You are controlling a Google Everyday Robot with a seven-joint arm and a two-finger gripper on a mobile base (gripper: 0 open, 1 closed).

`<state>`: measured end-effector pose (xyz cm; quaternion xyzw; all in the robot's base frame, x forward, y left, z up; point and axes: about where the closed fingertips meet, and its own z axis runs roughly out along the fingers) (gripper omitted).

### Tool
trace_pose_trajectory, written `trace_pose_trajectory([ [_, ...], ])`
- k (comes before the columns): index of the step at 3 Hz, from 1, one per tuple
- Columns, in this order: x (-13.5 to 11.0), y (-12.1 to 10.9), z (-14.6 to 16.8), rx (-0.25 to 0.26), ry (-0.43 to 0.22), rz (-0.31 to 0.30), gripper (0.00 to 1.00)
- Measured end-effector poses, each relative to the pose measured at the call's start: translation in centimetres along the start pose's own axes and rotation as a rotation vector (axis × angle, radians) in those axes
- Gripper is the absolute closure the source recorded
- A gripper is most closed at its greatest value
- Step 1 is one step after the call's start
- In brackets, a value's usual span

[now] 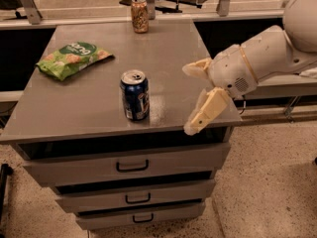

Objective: Knock pepsi can over

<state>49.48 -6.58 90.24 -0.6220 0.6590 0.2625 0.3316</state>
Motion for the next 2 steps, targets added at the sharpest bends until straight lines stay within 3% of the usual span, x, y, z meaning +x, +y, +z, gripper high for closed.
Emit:
trace_pose_trajectory([
  [2, -2.5, -1.4, 6.5, -0.009, -0.182, -0.04, 0.0],
])
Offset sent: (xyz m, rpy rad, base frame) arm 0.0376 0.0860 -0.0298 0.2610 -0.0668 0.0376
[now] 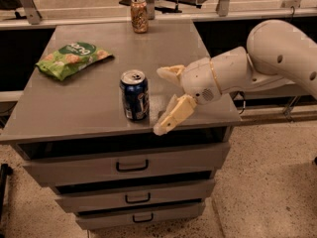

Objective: Knock pepsi can over

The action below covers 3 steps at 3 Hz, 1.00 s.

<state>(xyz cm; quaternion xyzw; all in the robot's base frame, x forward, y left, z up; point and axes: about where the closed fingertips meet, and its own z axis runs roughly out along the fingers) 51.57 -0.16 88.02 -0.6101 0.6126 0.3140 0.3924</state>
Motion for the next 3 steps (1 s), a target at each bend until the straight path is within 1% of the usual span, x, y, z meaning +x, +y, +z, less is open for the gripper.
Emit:
trace_pose_trajectory([
  [1, -0.1, -2.1, 1.7, 0.062, -0.092, 0.025, 0.0],
  [2, -0.6, -3.8, 3.6, 0.113, -0.183, 0.072, 0.0],
  [3, -2.4, -6.1, 5.2, 0.158, -0.267, 0.127, 0.0],
])
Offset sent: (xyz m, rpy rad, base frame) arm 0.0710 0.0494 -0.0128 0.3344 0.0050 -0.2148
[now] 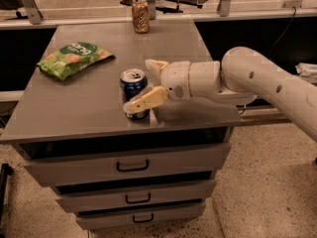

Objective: Knock pepsi can over

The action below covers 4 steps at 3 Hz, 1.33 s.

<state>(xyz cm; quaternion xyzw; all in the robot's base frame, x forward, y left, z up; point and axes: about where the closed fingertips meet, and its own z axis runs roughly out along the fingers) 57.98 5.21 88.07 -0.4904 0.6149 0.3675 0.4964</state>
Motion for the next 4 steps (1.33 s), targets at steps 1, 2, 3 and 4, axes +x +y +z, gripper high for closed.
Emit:
trace_pose_trajectory([
  [1, -2.7, -1.4, 2.3, 0.029, -0.06, 0.05, 0.0],
  [2, -5.9, -2.6, 4.7, 0.061, -0.104, 0.073, 0.0],
  [3, -7.7, -3.7, 5.9, 0.086, -0.136, 0.076, 0.0],
  [4, -7.5, -4.6, 4.3, 0.107, -0.123, 0.05, 0.0],
])
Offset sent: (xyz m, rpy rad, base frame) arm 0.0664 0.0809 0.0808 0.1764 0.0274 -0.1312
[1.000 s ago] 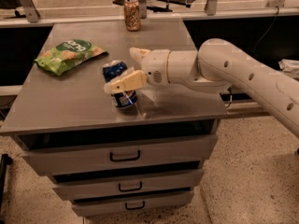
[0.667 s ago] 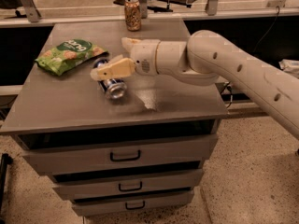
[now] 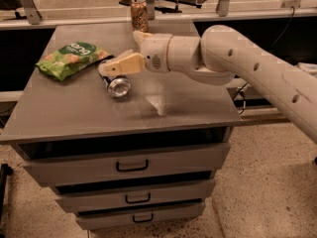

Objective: Knock pepsi can over

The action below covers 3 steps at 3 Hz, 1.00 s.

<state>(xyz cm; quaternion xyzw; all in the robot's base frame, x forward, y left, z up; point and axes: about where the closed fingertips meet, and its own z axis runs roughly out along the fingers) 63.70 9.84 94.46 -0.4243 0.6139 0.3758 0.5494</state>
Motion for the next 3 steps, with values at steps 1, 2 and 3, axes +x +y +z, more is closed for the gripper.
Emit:
trace_pose_trajectory([
  [1, 1.0, -1.3, -5.3, 0.016, 0.062, -0.036, 0.0],
  [2, 2.1, -2.3, -12.0, 0.025, 0.169, -0.081, 0.0],
  [3, 2.0, -2.3, -11.9, 0.026, 0.166, -0.081, 0.0],
])
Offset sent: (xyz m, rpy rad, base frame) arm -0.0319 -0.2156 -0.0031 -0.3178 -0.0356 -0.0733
